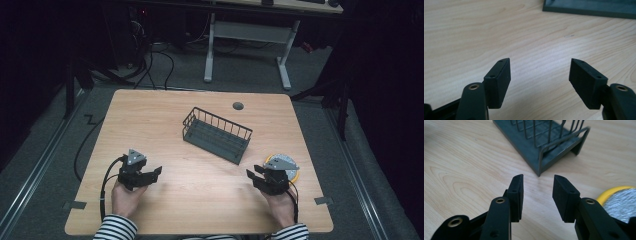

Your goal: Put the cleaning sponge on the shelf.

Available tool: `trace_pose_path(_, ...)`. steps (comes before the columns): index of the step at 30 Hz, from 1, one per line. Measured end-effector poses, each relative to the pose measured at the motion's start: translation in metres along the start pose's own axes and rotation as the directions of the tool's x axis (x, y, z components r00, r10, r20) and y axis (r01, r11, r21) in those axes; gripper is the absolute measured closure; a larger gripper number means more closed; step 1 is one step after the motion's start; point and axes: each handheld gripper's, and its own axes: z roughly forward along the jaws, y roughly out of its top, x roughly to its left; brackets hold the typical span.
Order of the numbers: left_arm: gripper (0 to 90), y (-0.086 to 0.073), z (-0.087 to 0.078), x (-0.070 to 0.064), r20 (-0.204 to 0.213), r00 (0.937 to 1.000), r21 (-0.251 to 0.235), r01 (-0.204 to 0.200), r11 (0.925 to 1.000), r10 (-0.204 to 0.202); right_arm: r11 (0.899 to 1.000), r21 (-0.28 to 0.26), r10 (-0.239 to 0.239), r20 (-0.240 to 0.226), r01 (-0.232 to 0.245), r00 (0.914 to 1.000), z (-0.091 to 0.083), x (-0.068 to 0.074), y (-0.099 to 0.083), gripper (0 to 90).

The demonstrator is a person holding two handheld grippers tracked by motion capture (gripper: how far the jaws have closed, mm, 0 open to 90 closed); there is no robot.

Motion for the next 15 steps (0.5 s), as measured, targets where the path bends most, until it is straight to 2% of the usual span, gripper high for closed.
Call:
trace_pose_path(2, 35.3, 0.009, 0.002, -0.003, -0.008, 0.9997, 0.003, -0.024, 0.9997, 0.024, 1.0, -0.002, -0.004, -0.004, 0.004, 1.0, -0.005, -0.004, 0.007, 61.5)
trace_pose_path(5, 36.3, 0.022, 0.005, -0.007, 0.019, 0.9993, -0.002, -0.033, 0.9994, 0.033, 1.0, -0.005, -0.02, 0.001, 0.02, 0.9998, -0.01, -0.009, 0.016, 62.0)
trace_pose_path(8, 40.6, 0.036, 0.01, -0.011, 0.05, 0.9976, 0.002, -0.047, 0.9989, 0.047, 1.0, -0.021, -0.014, -0.012, 0.014, 0.9998, -0.014, -0.015, 0.026, 62.1)
trace_pose_path(9, 41.8, 0.036, 0.01, -0.011, 0.05, 0.9976, 0.002, -0.047, 0.9989, 0.047, 1.0, -0.021, -0.014, -0.012, 0.014, 0.9998, -0.014, -0.015, 0.026, 62.1)
trace_pose_path(10, 42.8, 0.046, 0.013, -0.014, 0.066, 0.996, 0.004, -0.061, 0.9981, 0.061, 0.999, -0.04, -0.005, -0.042, 0.004, 0.9991, -0.017, -0.018, 0.034, 62.1)
trace_pose_path(11, 43.3, 0.052, 0.015, -0.015, 0.074, 0.9952, 0.003, -0.065, 0.9979, 0.064, 0.999, -0.047, -0.006, -0.047, 0.004, 0.9989, -0.018, -0.02, 0.038, 62.1)
trace_pose_path(15, 45.3, 0.073, 0.02, -0.017, 0.079, 0.9939, -0.017, -0.076, 0.997, 0.077, 0.999, -0.052, -0.009, -0.045, 0.006, 0.999, -0.017, -0.029, 0.054, 62.6)
